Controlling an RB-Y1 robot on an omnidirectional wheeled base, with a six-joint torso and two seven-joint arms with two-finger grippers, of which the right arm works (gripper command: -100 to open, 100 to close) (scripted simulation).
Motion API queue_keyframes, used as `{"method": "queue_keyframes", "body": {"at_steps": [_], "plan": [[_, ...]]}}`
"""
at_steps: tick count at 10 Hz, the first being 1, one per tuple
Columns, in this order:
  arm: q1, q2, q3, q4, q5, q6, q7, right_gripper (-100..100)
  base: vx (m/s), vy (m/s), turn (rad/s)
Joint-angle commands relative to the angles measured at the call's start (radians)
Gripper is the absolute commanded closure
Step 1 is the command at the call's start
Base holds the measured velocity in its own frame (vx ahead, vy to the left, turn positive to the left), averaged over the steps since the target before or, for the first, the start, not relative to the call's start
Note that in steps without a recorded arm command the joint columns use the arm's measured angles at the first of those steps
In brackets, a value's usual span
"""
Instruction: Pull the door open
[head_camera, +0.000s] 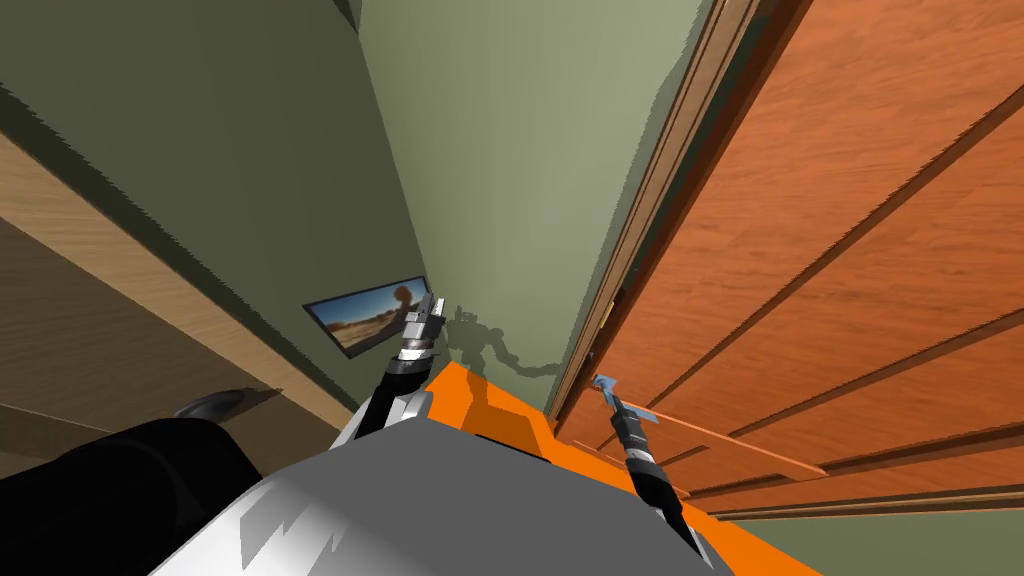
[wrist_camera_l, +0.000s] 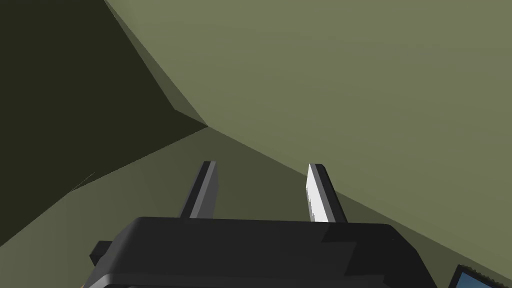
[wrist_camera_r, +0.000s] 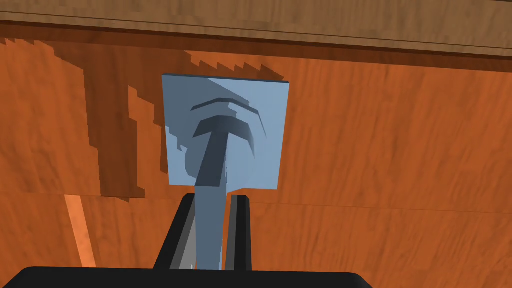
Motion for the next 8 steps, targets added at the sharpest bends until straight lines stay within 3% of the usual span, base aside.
{"method": "queue_keyframes", "body": {"at_steps": [1, 5, 6, 7, 8], "plan": [[0.019, -0.019, 0.017, 0.002, 0.006, -0.027, -0.027, 100, -0.210, -0.084, 0.168], [0.052, -0.054, 0.045, 0.004, 0.016, -0.073, -0.071, 100, -0.184, -0.056, 0.120], [0.049, -0.045, 0.045, 0.003, 0.017, -0.061, -0.063, 100, -0.073, -0.017, 0.027], [0.068, -0.059, 0.058, 0.011, 0.019, -0.096, -0.080, 100, -0.156, -0.047, 0.178], [0.072, -0.063, 0.061, 0.013, 0.019, -0.104, -0.084, 100, -0.193, -0.065, 0.176]]}}
